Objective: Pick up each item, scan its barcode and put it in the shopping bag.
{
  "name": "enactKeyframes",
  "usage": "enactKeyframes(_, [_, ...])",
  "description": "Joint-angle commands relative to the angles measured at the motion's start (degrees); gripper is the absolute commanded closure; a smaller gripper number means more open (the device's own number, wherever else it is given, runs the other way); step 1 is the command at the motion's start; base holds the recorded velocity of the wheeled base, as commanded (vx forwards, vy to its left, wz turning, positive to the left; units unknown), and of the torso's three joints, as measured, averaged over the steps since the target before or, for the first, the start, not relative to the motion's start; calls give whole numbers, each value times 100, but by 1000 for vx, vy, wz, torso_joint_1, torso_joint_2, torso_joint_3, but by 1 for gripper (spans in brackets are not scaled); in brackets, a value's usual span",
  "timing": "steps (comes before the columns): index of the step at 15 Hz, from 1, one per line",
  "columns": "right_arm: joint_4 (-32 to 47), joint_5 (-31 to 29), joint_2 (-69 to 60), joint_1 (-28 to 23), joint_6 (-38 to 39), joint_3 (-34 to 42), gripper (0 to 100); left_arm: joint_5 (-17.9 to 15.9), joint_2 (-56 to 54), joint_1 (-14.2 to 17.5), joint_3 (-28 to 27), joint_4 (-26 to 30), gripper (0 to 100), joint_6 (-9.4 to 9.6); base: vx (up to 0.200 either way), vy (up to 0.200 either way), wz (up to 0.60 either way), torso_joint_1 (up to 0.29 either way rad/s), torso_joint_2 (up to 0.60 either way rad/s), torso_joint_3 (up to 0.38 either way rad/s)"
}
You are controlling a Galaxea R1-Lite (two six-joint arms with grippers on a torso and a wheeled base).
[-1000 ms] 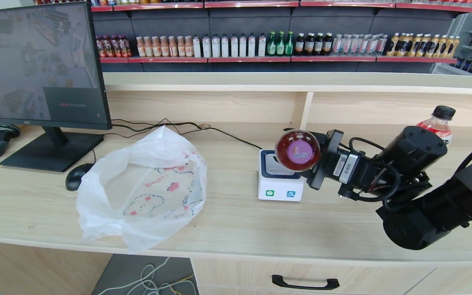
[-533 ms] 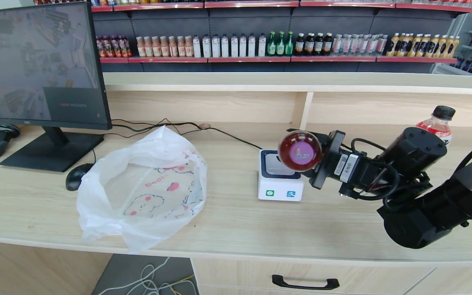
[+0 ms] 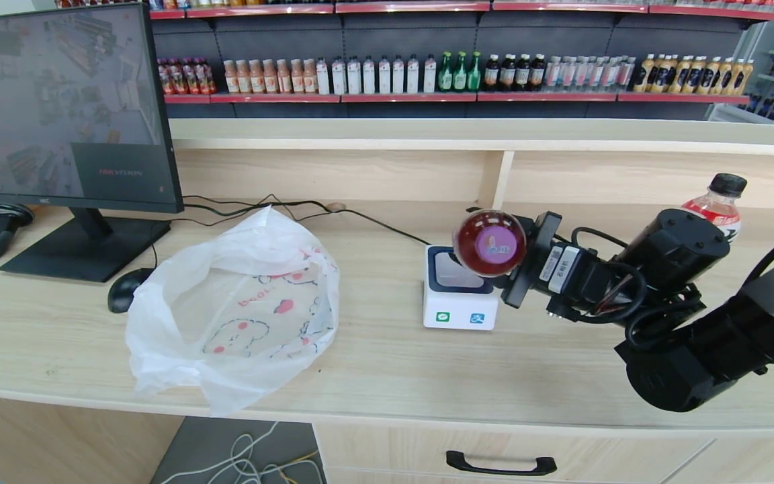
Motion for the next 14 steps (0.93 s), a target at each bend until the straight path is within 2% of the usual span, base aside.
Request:
enactKeyframes(1, [-12, -191, -225, 189, 196, 16, 100, 0, -2, 1, 0, -4, 0, -3, 0, 0, 0, 0, 0, 0])
enactKeyframes(5, [-12, -1228, -840, 207, 1040, 24, 100, 0, -2, 1, 0, -4, 0, -3, 0, 0, 0, 0, 0, 0])
enactKeyframes(9, [-12, -1957, -1280, 207, 1874, 121, 100, 0, -2, 1, 0, 5, 0, -3, 0, 0, 0, 0, 0, 0])
enactKeyframes(14, [-12, -2977, -1693, 92, 3500, 438, 100, 0, -2, 1, 0, -4, 0, -3, 0, 0, 0, 0, 0, 0])
